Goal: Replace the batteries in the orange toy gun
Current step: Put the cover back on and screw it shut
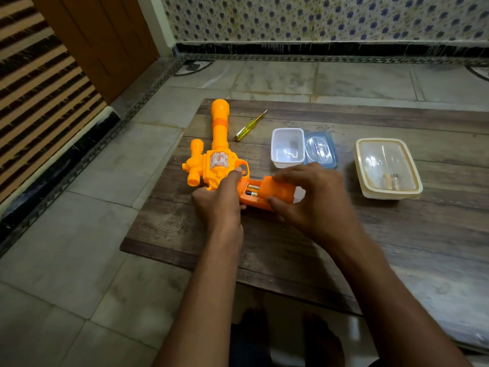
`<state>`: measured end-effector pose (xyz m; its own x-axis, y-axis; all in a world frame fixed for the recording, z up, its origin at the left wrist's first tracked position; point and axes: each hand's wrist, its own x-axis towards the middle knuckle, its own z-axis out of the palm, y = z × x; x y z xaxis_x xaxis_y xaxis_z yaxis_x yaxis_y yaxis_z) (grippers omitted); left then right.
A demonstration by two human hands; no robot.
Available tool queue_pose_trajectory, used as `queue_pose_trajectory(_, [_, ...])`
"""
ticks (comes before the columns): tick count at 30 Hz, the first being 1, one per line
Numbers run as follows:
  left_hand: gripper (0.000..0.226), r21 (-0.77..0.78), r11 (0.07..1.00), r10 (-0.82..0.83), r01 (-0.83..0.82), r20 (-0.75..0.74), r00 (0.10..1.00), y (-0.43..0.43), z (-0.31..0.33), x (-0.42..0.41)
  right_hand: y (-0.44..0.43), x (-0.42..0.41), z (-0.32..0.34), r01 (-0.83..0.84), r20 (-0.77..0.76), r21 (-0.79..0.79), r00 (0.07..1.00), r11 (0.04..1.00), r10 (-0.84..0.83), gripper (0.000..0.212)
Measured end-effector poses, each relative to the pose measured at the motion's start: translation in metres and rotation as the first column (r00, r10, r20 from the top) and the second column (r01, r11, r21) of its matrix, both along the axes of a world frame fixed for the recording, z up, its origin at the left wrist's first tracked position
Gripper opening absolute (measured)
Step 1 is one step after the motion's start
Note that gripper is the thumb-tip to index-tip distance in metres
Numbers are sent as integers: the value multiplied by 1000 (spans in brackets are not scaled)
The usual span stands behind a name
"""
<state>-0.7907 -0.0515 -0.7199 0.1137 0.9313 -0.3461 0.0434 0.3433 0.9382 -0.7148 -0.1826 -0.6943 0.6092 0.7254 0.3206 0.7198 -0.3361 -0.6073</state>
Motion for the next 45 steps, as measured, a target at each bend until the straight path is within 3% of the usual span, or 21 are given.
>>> queue_pose_trajectory(3, [28, -27, 1000, 8, -7, 37, 999, 0, -2, 0, 2, -3, -4, 7, -41, 171, 999, 985, 0, 38])
queue_pose_trajectory(7, [25, -57, 998, 23, -17, 100, 995, 3, -5, -1, 8, -3, -12, -63, 5, 216, 998, 974, 64, 35])
queue_pose_trajectory(11, [20, -91, 996, 31, -14, 192, 981, 8, -7, 1, 12, 0, -21, -147, -24, 148, 988, 978, 153, 36])
queue_pose_trajectory(19, [37, -71, 997, 23, -8, 215, 976, 9, -11, 1, 17, -1, -25, -220, 24, 66, 976, 973, 219, 40])
queue_pose_trajectory(25, [28, -79, 997, 24, -8, 201, 979, 9, -13, 2, 19, -2, -29, -212, 86, 43, 974, 976, 207, 34])
queue_pose_trajectory(33, [30, -72, 997, 5, 10, 198, 980, 10, -12, 0, 20, -2, -26, -218, -33, 102, 974, 970, 223, 33])
queue_pose_trajectory(41, [22, -93, 996, 14, 7, 218, 976, 10, -11, 1, 19, -11, -23, -144, 91, 19, 986, 989, 142, 33])
queue_pose_trajectory(45, [25, -97, 995, 32, -9, 235, 971, 10, -9, 2, 19, -10, -25, -139, 71, 22, 988, 990, 138, 33])
